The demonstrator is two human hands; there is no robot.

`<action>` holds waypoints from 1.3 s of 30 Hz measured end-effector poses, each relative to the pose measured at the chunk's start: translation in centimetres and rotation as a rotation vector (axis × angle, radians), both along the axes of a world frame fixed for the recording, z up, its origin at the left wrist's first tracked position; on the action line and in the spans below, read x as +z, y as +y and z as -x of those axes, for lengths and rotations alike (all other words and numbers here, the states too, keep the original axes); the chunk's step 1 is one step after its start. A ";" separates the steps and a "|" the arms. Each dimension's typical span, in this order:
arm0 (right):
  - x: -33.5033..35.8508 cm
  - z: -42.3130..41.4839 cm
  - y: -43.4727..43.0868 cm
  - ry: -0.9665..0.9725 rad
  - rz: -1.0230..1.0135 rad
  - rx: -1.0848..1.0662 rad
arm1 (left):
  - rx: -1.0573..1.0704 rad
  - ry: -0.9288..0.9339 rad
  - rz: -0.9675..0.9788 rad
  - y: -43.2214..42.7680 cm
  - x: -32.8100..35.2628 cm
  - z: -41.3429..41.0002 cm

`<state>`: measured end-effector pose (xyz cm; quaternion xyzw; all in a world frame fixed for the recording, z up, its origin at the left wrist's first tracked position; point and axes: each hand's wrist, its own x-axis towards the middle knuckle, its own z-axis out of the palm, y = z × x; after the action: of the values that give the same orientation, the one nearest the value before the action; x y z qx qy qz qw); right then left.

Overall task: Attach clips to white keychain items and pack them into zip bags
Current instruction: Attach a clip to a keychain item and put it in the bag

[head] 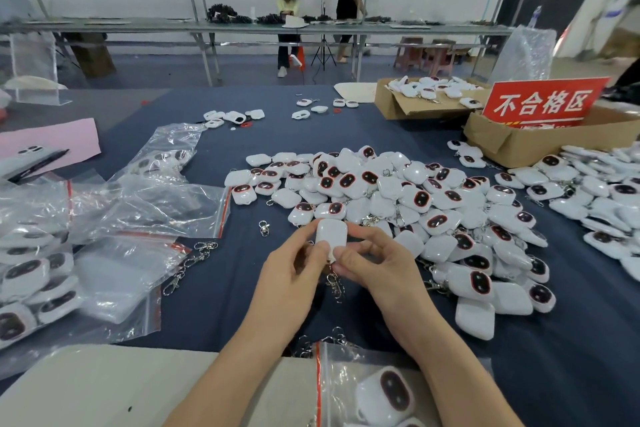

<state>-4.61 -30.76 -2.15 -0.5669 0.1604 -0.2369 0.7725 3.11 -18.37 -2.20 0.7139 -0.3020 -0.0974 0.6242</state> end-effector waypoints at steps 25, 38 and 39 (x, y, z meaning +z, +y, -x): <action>-0.3 0.0 0.0 -0.128 0.153 0.016 | -0.032 0.050 0.142 0.1 0.4 0.2; -0.9 -0.4 -0.2 -0.025 0.111 -0.030 | 0.057 0.038 0.030 0.1 0.0 -0.3; -0.9 -0.3 -0.3 -0.025 0.128 -0.027 | 0.056 0.035 0.025 0.1 0.1 -0.3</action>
<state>-4.28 -31.04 -3.09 -0.6100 0.1427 -0.2642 0.7333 3.36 -18.27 -2.14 0.7123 -0.2721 -0.0884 0.6409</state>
